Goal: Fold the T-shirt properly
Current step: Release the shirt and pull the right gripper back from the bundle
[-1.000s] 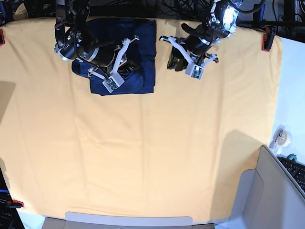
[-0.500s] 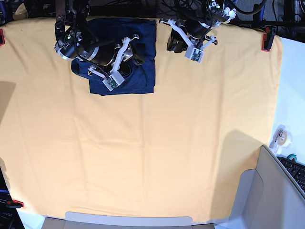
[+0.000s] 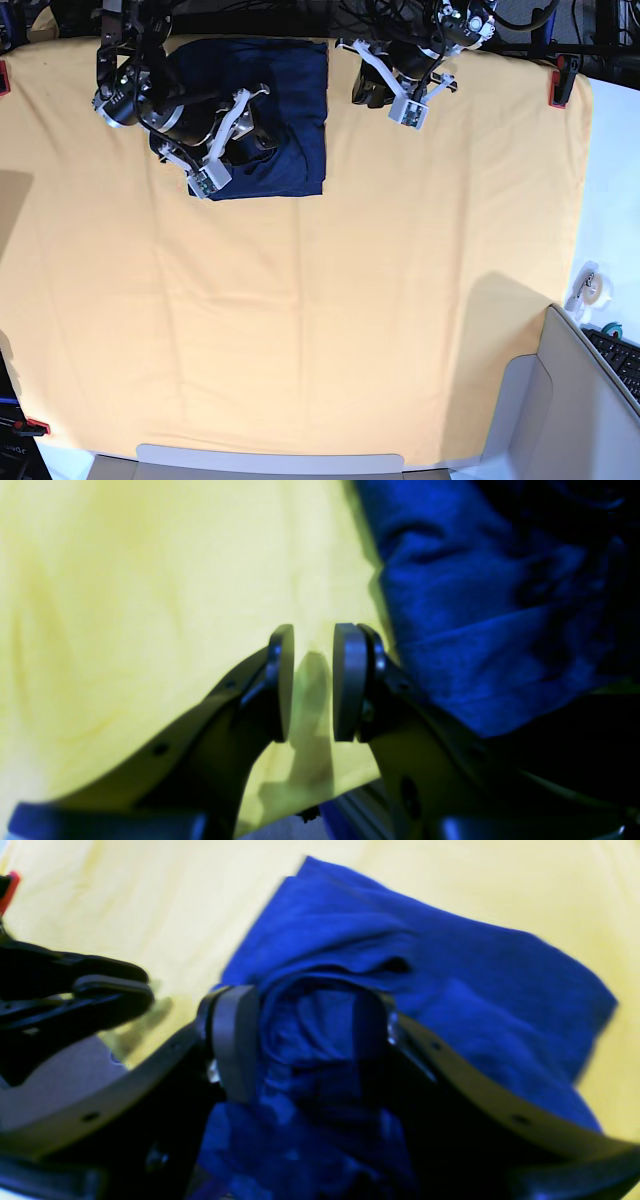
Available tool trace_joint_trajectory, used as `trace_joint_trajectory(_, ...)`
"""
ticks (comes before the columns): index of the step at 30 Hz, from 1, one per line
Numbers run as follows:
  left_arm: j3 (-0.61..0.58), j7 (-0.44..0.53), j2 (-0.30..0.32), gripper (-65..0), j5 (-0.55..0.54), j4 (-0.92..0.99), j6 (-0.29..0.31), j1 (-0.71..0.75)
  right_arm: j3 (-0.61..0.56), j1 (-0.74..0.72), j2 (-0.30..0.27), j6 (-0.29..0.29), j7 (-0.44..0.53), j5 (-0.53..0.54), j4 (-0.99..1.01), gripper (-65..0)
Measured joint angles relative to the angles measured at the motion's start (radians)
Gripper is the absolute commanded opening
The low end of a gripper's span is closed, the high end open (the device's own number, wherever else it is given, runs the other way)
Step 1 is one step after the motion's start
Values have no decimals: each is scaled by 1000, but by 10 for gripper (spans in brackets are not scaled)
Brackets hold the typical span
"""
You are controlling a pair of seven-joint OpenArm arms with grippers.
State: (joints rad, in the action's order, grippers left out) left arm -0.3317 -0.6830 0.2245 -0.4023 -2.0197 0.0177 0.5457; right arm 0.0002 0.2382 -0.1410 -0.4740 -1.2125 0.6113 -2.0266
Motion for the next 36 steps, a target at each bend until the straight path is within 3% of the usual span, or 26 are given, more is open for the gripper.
trace_joint_trajectory(5,0,0,0,-513,0,14,0,-3,138,2,1,0,62,95,0,-336)
trace_joint_trajectory(10,0,0,-2,-513,0,50,0,-6,399,41,3,0,81,240,1,-336)
trace_joint_trajectory(16,0,4,-3,-513,-1,59,1,-8,611,122,4,-1,68,296,12,-336)
trace_joint_trajectory(19,0,4,-3,-513,-1,59,1,-8,631,124,-6,-5,71,303,93,-336)
trace_joint_trajectory(25,0,4,-3,-513,0,59,1,-8,623,62,-13,-118,64,287,279,-336)
trace_joint_trajectory(30,0,4,-3,-513,-1,59,1,-8,623,27,-8,-122,3,284,289,-336)
trace_joint_trajectory(36,0,4,-6,-513,-1,59,1,-8,556,8,-8,-124,1,285,288,-339)
